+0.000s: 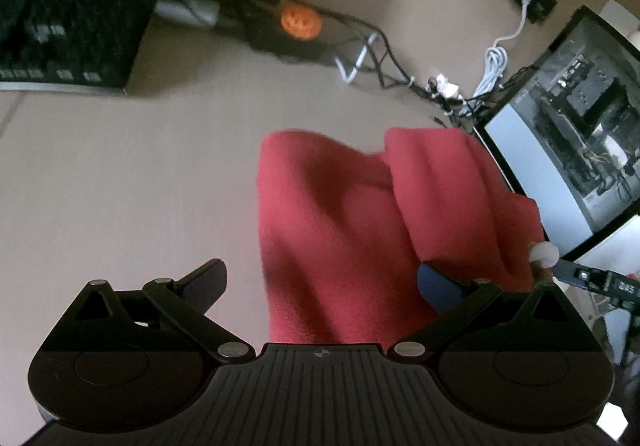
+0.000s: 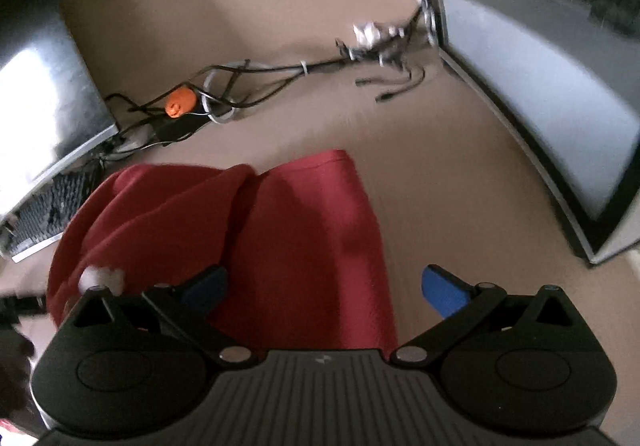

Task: Fold clothes

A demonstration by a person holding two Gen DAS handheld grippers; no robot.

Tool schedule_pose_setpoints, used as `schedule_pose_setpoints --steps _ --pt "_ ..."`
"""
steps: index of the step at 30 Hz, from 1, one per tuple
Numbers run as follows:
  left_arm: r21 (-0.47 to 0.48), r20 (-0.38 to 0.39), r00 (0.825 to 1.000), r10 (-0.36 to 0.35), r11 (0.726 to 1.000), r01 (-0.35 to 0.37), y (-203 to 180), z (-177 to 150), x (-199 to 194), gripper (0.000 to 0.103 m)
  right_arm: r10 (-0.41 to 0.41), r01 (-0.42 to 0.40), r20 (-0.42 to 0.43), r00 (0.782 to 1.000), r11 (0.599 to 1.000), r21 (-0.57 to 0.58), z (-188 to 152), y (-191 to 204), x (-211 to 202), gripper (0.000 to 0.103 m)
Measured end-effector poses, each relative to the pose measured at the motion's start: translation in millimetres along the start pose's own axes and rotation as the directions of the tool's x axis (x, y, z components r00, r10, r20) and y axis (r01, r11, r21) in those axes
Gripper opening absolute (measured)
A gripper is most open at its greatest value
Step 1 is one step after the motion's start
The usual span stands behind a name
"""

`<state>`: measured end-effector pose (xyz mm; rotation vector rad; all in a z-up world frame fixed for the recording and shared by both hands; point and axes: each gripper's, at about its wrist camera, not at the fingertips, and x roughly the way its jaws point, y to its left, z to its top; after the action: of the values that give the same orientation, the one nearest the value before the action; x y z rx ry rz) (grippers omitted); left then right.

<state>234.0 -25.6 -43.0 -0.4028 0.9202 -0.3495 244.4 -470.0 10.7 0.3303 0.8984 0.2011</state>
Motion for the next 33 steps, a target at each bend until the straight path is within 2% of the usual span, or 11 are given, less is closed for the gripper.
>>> schedule_pose_setpoints --steps 2,4,6,13,15,17,21,25,27,33 --pt "-0.010 -0.024 1.000 -0.005 1.000 0.005 -2.5 -0.4 9.7 0.103 0.086 -0.081 -0.077 0.993 0.995 0.062 14.6 -15.9 20.4 0.103" --pt "-0.035 -0.046 0.998 -0.033 0.999 0.031 -3.6 -1.8 17.8 0.103 0.170 -0.160 -0.142 0.975 0.984 0.081 23.8 -23.9 37.4 0.103" --pt "-0.076 -0.075 0.994 -0.085 0.994 0.079 -2.0 -3.0 25.7 0.103 0.183 -0.178 -0.186 0.965 0.983 0.041 28.1 -23.1 50.0 0.103" --pt "-0.083 -0.118 0.984 -0.136 0.988 0.126 -5.9 4.5 41.9 0.103 0.286 -0.309 -0.276 0.917 0.950 -0.040 33.6 -8.0 76.1 0.103" --pt "-0.096 -0.122 0.982 -0.142 0.987 0.131 -6.4 7.2 45.3 0.103 0.335 -0.347 -0.280 0.900 0.938 0.005 37.1 -12.4 79.9 0.103" --pt "-0.096 -0.121 0.984 -0.132 0.988 0.121 -8.4 9.5 47.8 0.103 0.409 -0.400 -0.272 0.871 0.912 0.089 38.4 -21.2 84.6 0.103" --pt "-0.087 -0.122 0.987 -0.101 0.992 0.090 -16.1 11.4 51.5 0.103 0.530 -0.481 -0.232 0.816 0.844 0.237 38.3 -41.2 92.9 0.103" --pt "-0.064 -0.126 0.990 -0.067 0.996 0.059 -22.7 12.1 54.0 0.103 0.609 -0.522 -0.169 0.775 0.768 0.373 37.8 -65.3 94.2 0.103" --pt "-0.065 -0.127 0.990 -0.058 0.997 0.050 -23.7 12.2 54.2 0.103 0.619 -0.524 -0.152 0.771 0.751 0.402 37.6 -70.4 92.5 0.103" --pt "-0.063 -0.116 0.993 -0.035 0.998 0.028 -26.7 10.2 53.7 0.103 0.615 -0.500 -0.141 0.776 0.736 0.457 38.2 -74.0 96.4 0.103"
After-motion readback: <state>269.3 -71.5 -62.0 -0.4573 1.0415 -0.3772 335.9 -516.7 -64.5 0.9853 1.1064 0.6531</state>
